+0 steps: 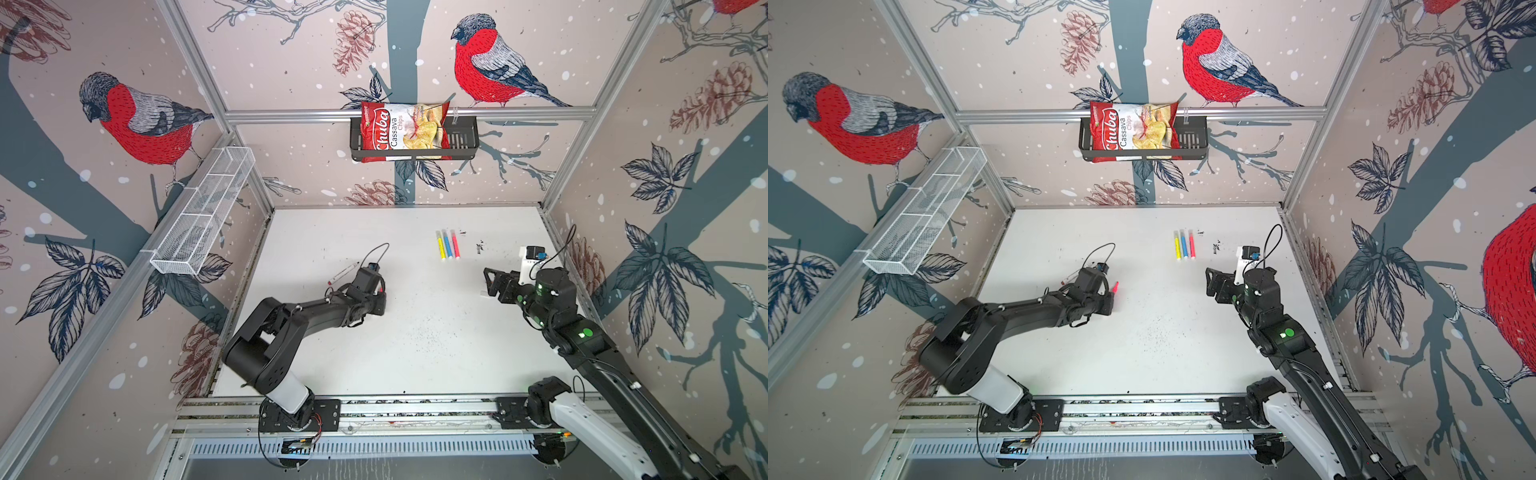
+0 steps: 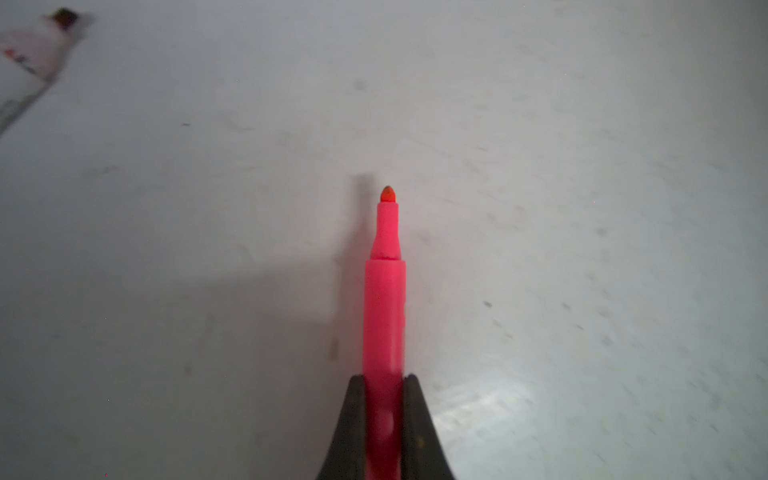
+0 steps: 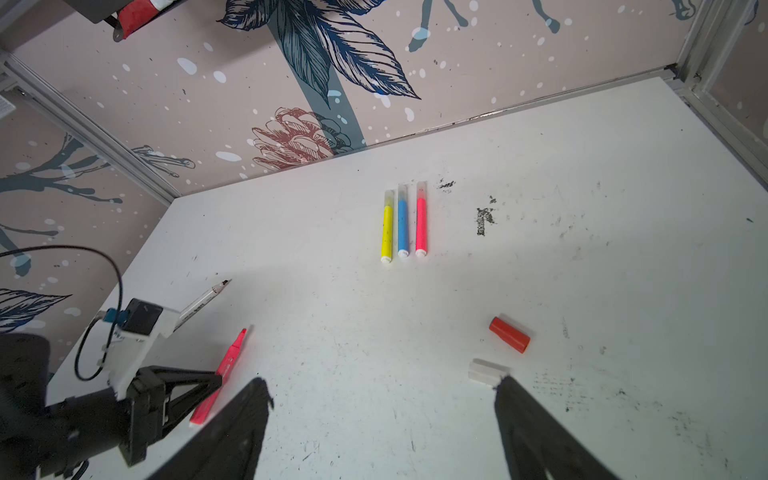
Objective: Insert the pens into the pen caps
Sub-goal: 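Lift the pink highlighter upright with the left gripper while the right gripper approaches its tip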
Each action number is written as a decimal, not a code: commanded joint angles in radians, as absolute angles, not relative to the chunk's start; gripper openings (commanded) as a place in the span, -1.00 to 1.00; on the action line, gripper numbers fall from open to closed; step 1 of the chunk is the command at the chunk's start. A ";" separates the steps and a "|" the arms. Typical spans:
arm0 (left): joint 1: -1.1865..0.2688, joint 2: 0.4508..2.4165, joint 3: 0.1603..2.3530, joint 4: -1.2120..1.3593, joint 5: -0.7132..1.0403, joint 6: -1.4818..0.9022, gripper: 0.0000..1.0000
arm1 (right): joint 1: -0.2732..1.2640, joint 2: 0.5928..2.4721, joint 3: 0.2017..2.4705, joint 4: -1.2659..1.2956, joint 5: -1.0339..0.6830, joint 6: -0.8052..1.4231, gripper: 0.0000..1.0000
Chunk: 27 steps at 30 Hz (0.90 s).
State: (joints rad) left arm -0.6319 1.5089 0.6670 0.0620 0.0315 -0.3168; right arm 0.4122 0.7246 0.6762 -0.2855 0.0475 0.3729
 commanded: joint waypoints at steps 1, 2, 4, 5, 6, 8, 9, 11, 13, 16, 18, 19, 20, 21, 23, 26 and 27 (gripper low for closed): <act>-0.683 1.353 0.586 0.226 0.148 -0.289 -0.80 | 0.413 0.726 0.673 -0.252 0.047 0.390 0.71; -0.682 1.306 0.554 0.277 0.151 -0.312 -0.80 | 0.411 0.731 0.674 -0.252 0.044 0.388 0.71; -0.683 1.238 0.504 0.354 0.167 -0.306 -0.80 | 0.412 0.736 0.675 -0.253 0.034 0.391 0.72; -0.683 1.208 0.494 0.368 0.169 -0.317 -0.80 | 0.410 0.738 0.672 -0.250 0.023 0.393 0.72; -0.683 1.186 0.487 0.378 0.177 -0.321 -0.80 | 0.410 0.738 0.669 -0.247 0.006 0.393 0.72; -0.683 1.147 0.481 0.382 0.189 -0.334 -0.80 | 0.411 0.738 0.656 -0.227 -0.066 0.391 0.72; -0.683 1.131 0.478 0.388 0.193 -0.339 -0.80 | 0.411 0.736 0.649 -0.210 -0.115 0.391 0.73; -0.682 1.094 0.466 0.407 0.200 -0.353 -0.80 | 0.413 0.730 0.624 -0.158 -0.239 0.395 0.75; -0.684 1.066 0.457 0.427 0.210 -0.369 -0.80 | 0.415 0.731 0.594 -0.099 -0.360 0.411 0.75; -0.685 1.038 0.450 0.464 0.235 -0.399 -0.79 | 0.440 0.746 0.555 -0.004 -0.499 0.462 0.75; -0.692 1.032 0.444 0.497 0.253 -0.419 -0.79 | 0.475 0.752 0.534 0.055 -0.528 0.492 0.73; -0.699 1.031 0.441 0.515 0.256 -0.428 -0.79 | 0.498 0.755 0.526 0.084 -0.528 0.504 0.73; -0.706 1.032 0.441 0.524 0.255 -0.432 -0.79 | 0.521 0.758 0.521 0.106 -0.522 0.512 0.72; -0.716 1.032 0.441 0.533 0.252 -0.435 -0.79 | 0.549 0.765 0.518 0.130 -0.512 0.518 0.71; -0.740 1.035 0.444 0.547 0.242 -0.440 -0.79 | 0.603 0.788 0.521 0.164 -0.496 0.522 0.69; -0.777 1.043 0.447 0.569 0.227 -0.443 -0.78 | 0.675 0.844 0.536 0.202 -0.462 0.524 0.65; -0.790 1.044 0.451 0.575 0.219 -0.443 -0.78 | 0.693 0.874 0.545 0.211 -0.456 0.524 0.62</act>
